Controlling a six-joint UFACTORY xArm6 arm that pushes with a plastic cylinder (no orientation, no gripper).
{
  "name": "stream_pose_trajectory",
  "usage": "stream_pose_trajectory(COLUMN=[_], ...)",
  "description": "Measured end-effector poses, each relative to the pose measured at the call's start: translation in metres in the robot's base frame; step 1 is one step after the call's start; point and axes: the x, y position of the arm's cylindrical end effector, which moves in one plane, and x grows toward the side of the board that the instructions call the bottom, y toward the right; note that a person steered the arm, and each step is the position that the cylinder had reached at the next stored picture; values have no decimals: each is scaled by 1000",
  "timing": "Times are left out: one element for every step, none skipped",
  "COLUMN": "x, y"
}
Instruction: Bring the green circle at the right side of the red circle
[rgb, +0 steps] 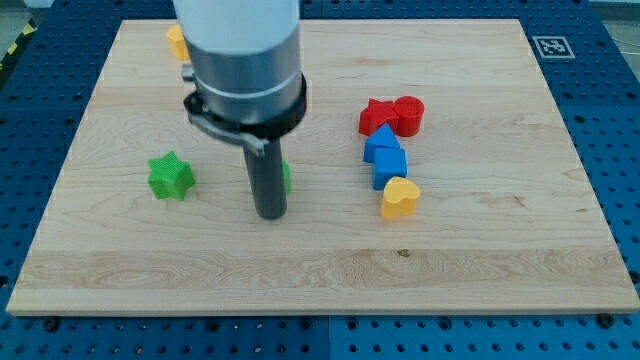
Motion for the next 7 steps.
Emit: stream_pose_trajectory(x=[-9, -22, -42, -61, -87, -105, -106], y=[0, 0, 0, 0, 0, -2, -7])
